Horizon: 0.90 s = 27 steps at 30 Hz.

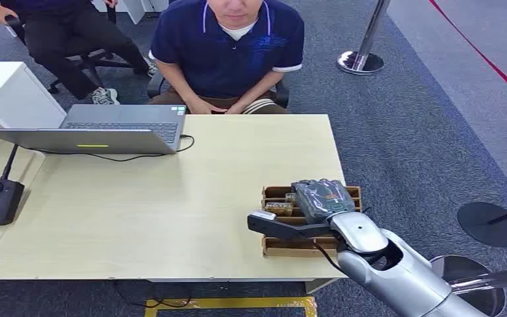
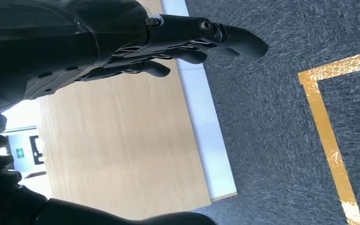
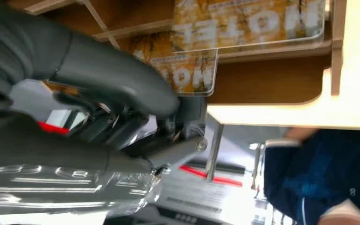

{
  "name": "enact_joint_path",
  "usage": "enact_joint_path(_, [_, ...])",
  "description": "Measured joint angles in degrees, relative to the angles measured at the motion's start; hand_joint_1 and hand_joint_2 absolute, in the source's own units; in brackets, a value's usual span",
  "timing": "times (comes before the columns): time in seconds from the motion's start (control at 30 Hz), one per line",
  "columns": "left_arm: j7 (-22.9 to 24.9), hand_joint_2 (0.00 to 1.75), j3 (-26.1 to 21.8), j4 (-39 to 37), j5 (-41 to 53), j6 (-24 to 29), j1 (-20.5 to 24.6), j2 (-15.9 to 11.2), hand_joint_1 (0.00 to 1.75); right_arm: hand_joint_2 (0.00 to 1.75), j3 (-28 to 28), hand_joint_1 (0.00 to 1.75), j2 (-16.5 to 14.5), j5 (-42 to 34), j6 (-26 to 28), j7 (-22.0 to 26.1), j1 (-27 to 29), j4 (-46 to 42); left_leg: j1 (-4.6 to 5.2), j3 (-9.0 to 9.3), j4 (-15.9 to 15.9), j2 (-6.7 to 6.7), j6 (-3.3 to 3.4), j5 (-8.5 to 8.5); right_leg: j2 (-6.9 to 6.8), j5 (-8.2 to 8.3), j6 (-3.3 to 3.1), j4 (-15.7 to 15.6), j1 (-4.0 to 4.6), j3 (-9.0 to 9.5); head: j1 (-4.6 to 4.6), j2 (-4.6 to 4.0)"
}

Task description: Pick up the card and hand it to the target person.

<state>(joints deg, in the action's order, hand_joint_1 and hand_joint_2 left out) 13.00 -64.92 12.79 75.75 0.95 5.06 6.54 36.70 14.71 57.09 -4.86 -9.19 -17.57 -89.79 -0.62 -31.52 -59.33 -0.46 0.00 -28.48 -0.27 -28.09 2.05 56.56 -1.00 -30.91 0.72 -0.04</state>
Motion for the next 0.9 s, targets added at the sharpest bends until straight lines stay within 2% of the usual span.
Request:
enact_joint_path(0.5, [-0.07, 0.00, 0.00, 0.00, -0.01, -0.07, 0.00, 0.00, 0.00, 1.75, 0.00, 1.75, 0.00, 0.00, 0.01, -0.01, 0.04, 0.00, 0.00, -0.01, 0.00, 0.00, 0.00, 0.00, 0.00, 0.00, 0.00, 0.00, 0.00, 0.00, 0.00, 0.00])
enact_joint_path(0.63, [-0.39, 1.75, -0.01, -0.02, -0.01, -0.41, 0.00, 0.00, 0.00, 1.75, 0.00, 1.75, 0.00, 0.00, 0.04, -0.01, 0.04, 0.02, 0.00, -0.01, 0.00, 0.00, 0.00, 0.00, 0.00, 0.00, 0.00, 0.00, 0.00, 0.00, 0.01, 0.00])
enact_joint_path(0.9, [-1.11, 1.75, -0.01, -0.02, -0.09, -1.50, 0.00, -0.06, 0.00, 1.75, 0.00, 1.75, -0.02, 0.31, 0.14, -0.17, 0.10, 0.02, 0.00, -0.01, 0.00, 0.00, 0.00, 0.00, 0.00, 0.00, 0.00, 0.00, 0.00, 0.00, 0.00, 0.00])
